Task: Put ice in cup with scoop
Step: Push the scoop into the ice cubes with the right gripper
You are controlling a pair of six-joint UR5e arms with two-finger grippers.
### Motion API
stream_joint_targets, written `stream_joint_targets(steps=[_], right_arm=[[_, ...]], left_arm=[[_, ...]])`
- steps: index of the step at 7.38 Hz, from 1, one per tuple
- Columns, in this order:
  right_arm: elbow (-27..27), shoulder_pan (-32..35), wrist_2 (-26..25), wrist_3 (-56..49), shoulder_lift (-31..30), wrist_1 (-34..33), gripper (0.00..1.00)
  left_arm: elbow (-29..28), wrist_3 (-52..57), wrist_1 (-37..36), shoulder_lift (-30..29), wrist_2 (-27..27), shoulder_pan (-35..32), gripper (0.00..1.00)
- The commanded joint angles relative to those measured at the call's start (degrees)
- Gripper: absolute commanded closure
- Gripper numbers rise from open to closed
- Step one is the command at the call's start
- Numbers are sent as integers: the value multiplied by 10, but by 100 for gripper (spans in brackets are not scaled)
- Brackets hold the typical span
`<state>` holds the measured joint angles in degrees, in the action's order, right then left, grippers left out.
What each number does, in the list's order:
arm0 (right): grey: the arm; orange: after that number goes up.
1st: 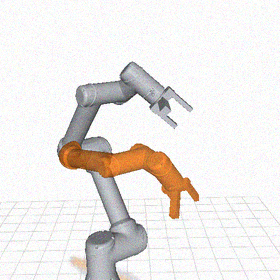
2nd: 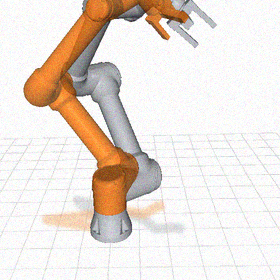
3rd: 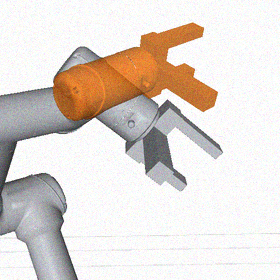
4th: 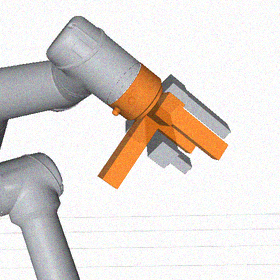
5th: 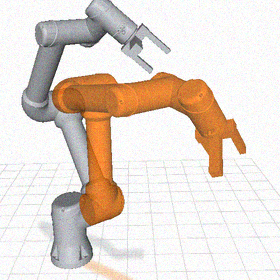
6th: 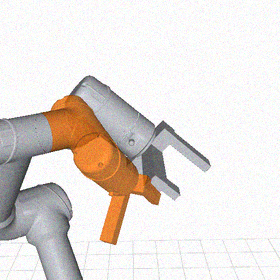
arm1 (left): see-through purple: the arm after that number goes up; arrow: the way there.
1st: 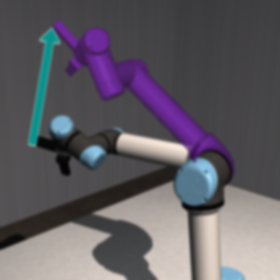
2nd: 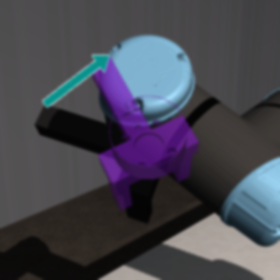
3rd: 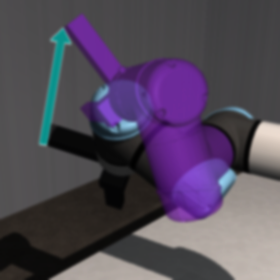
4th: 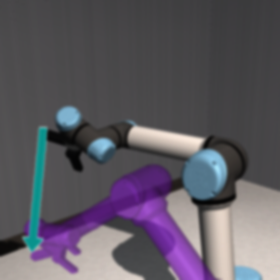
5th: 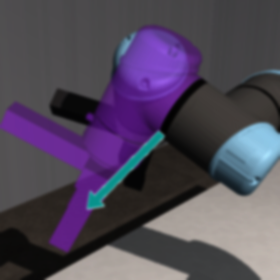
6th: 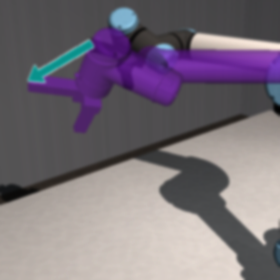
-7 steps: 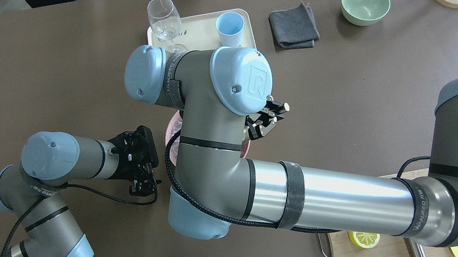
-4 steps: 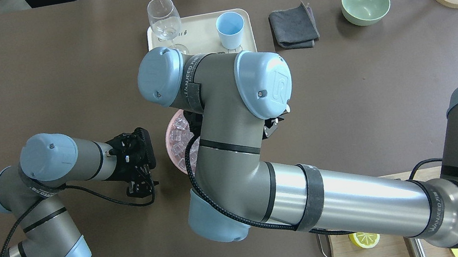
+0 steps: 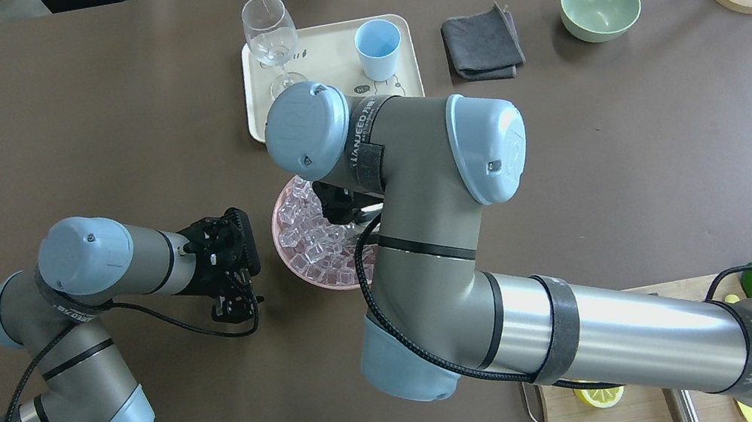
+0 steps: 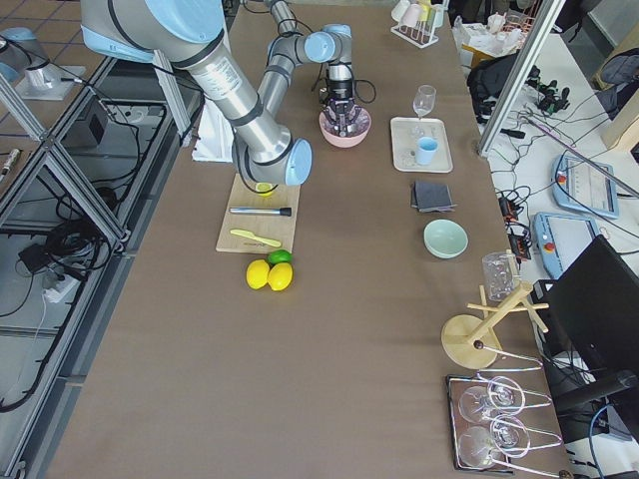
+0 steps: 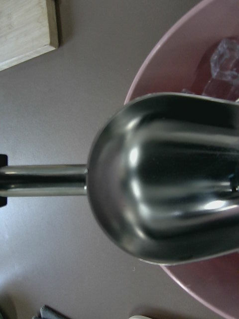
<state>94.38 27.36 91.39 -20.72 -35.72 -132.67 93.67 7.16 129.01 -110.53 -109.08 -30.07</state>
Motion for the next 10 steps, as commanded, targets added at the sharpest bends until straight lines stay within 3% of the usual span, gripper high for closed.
stream_joint_targets(steps=[1,5,10], right_arm=[[15,1,3,16,-25,50,100],[63,1,25,17,-86,131,100],[69,4,65,23,-102,174,100]], left_arm=[[-4,-2,-4,-8,1,0,1],[-2,-3,-19,-19,-2,-1,2],[-2,-2,-12,-21,-1,-1,2]])
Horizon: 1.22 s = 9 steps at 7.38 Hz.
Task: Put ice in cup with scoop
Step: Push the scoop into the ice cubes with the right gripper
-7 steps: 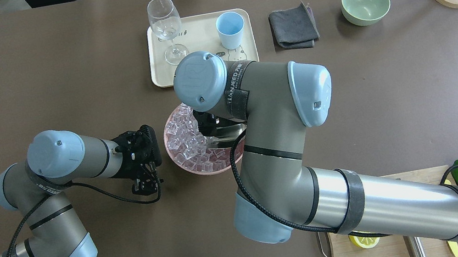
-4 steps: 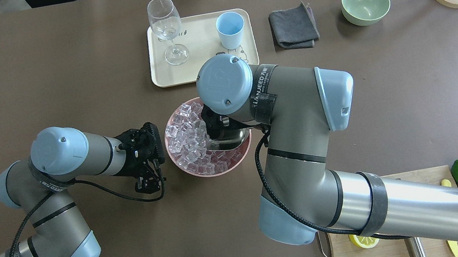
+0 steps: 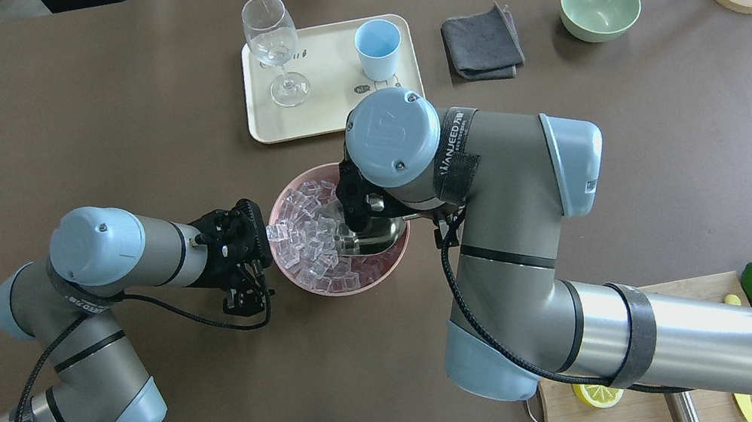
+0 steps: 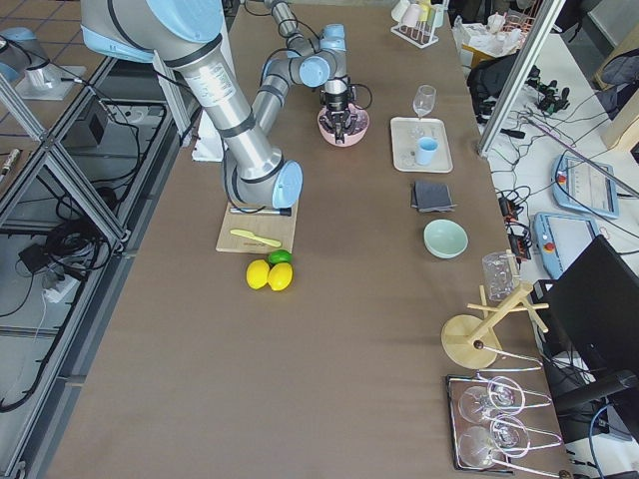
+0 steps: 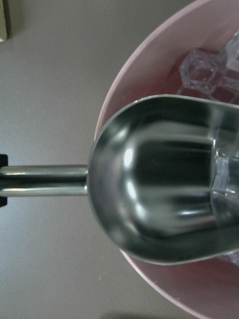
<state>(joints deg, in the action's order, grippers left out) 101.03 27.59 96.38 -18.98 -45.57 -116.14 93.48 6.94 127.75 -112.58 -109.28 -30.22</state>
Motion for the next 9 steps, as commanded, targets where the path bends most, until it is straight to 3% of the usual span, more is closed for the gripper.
stream_joint_targets(steps=[1,9], right_arm=[[1,16,35,9,-12,34,100],[-12,19,55,59,-72,170,100]], left_arm=[[-1,0,0,0,2,0,2],[-1,0,17,1,1,-1,2]])
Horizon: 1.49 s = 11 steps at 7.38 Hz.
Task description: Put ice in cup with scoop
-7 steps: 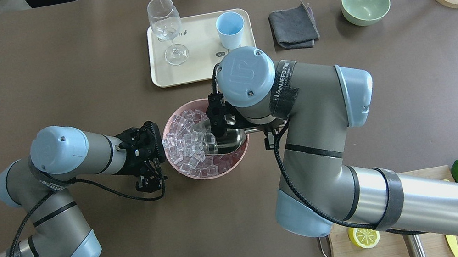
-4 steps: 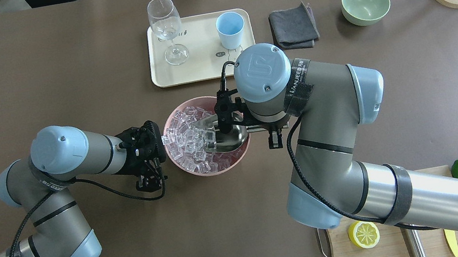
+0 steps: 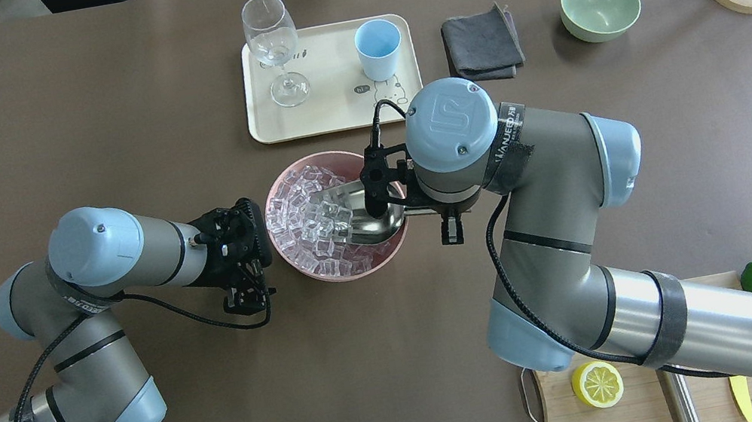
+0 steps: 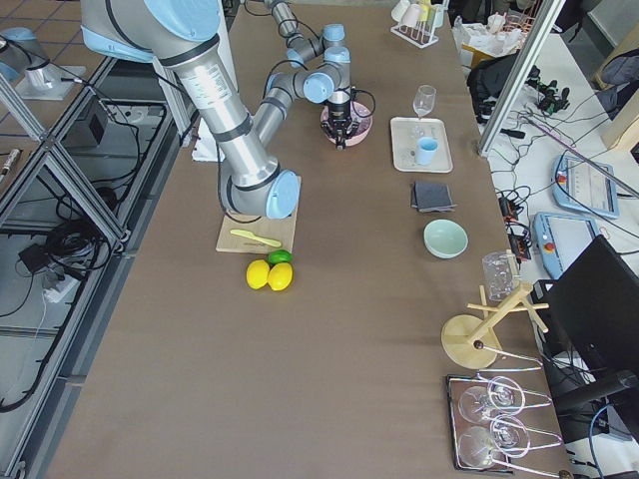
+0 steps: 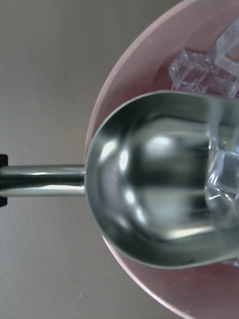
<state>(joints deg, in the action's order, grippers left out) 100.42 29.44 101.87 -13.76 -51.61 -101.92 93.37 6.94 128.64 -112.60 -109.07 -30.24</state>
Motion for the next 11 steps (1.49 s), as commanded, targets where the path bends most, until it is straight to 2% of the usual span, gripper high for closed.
stream_joint_targets(steps=[1,2,6,10,11], right_arm=[[-1,0,10,8,-15,35,100],[0,1,36,7,-21,50,100],[1,49,137,-2,-19,46,100],[14,88,178,1,-24,43,100],[47,105,175,0,-27,-13,100]], left_arm=[[1,0,14,2,-1,-1,2],[0,0,27,5,-1,-2,2],[0,0,36,8,0,-1,2],[0,1,38,8,-1,-1,2],[0,2,39,9,-2,-4,2]])
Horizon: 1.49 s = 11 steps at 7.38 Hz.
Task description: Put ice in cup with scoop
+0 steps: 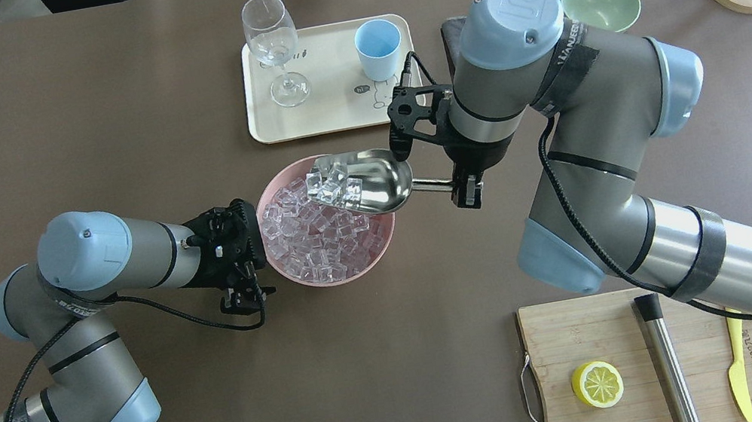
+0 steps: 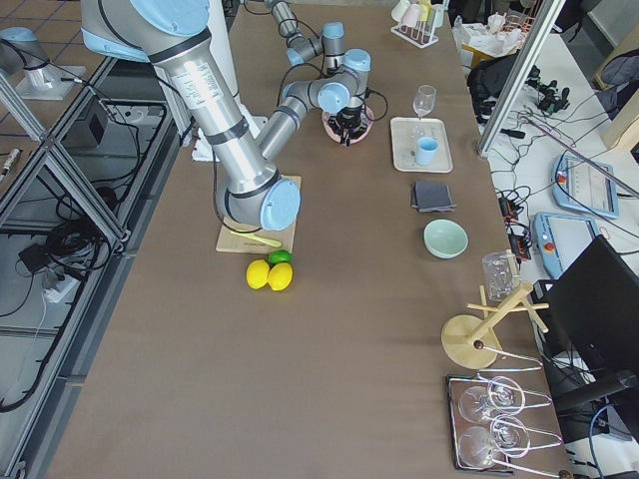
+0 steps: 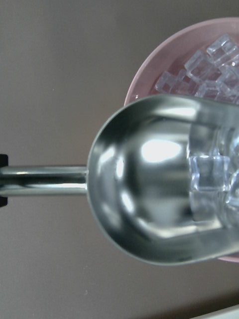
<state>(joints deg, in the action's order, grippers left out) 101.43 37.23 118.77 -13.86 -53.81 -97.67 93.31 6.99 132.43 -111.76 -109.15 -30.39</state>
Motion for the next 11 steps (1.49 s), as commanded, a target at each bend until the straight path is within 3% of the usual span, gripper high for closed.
stream_joint_targets(steps=[1,3,5,7,9,11], right_arm=[[53,57,7,-2,-11,-86,100],[57,103,6,-3,-17,-131,100],[26,144,5,18,-12,-158,100],[-60,167,4,50,42,-155,100],[-155,176,0,75,110,-158,100],[-230,176,-24,59,164,-171,100]], left_arm=[[3,3,0,1,-5,-12,2],[41,0,-29,28,-73,-48,2],[78,0,-76,49,-86,-71,2],[120,0,-169,65,-149,-119,2],[123,0,-175,96,-228,-207,2],[122,-3,-182,132,-263,-260,1]])
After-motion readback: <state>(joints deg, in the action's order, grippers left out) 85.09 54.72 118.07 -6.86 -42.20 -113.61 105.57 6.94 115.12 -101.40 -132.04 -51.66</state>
